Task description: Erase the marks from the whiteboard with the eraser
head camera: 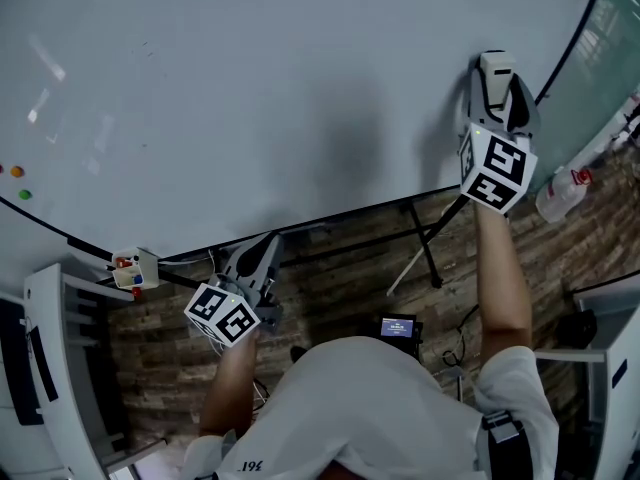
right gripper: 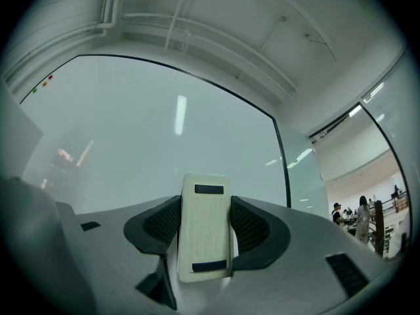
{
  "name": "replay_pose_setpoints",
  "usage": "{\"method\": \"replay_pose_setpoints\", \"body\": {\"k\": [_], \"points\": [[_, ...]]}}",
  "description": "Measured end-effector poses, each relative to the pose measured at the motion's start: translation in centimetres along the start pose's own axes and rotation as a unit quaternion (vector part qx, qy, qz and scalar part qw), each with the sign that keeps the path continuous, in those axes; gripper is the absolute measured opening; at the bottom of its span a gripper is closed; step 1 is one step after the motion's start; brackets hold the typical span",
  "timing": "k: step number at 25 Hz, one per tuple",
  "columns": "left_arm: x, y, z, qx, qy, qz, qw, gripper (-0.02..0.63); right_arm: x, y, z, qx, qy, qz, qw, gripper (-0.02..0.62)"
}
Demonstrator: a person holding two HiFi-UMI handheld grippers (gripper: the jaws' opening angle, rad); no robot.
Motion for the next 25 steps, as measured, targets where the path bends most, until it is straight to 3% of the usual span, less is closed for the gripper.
{"method": "replay_pose_setpoints", "body": {"k": [8, 13, 25], "points": [[-0.7, -1.1, -0.8, -0.005, 0.006, 0.005, 1.0, 0.006, -0.7, 0.4, 1.5, 0.035, 0.005, -0.018, 0.999, 0.253], [-1.2, -2.7, -1.6, -0.006, 0.01, 0.008, 0.9999, 0.006, -1.4, 0.9, 2.4, 0.078, 0.006, -0.038, 0.996, 0.253], [-4.5, -7.1, -2.0, 0.002, -0.022, 0.024, 0.9995, 0.006, -4.6, 3.0, 5.4, 0.202, 0.006, -0.116, 0.972, 0.253]]}}
Point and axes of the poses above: the fingertips, and each gripper's own axes: z backward along the fingers, y to its left, x out of its top, the point moved 4 cm from there along z, backward along the fingers, and after that the axes turned 15 degrees about x, right-handed, at the moved point
